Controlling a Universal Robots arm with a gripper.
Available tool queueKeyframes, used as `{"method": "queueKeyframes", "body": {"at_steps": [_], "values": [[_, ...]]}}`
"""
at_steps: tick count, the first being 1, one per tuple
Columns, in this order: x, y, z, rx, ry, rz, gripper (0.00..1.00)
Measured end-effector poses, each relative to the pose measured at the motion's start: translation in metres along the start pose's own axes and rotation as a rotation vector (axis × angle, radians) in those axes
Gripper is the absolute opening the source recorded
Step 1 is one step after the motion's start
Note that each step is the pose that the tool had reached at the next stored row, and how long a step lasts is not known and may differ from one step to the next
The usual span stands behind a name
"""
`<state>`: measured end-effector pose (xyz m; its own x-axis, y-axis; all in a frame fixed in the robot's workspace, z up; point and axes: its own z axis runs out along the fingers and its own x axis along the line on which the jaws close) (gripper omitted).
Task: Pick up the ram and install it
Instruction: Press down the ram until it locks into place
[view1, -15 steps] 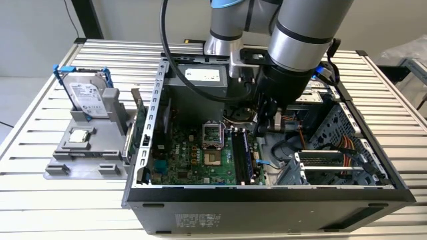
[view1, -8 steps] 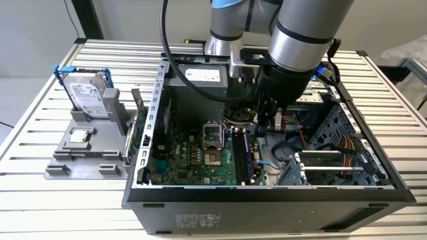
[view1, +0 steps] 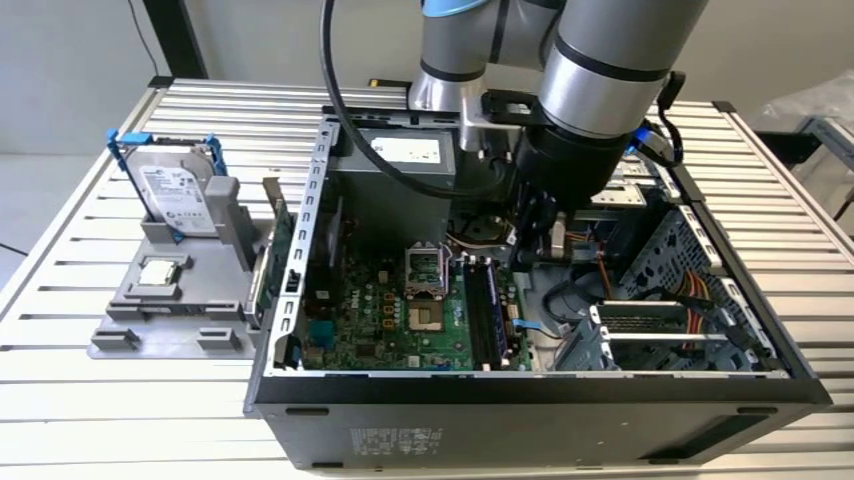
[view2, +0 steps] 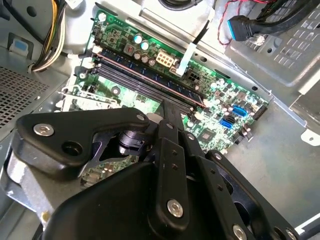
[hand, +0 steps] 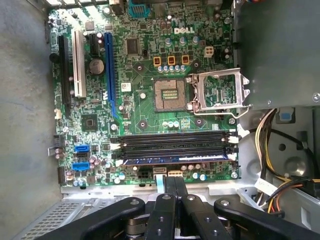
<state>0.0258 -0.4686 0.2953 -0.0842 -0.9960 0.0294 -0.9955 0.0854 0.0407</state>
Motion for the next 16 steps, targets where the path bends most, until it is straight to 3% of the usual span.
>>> {"method": "queueKeyframes", "body": {"at_steps": [8, 16], "values": [[0.0003, 0.0004, -0.0099, 0.0, -0.0001, 0.0, 0.0], [0.0008, 0.0011, -0.0263, 0.0, 0.0, 0.0, 0.0]]}}
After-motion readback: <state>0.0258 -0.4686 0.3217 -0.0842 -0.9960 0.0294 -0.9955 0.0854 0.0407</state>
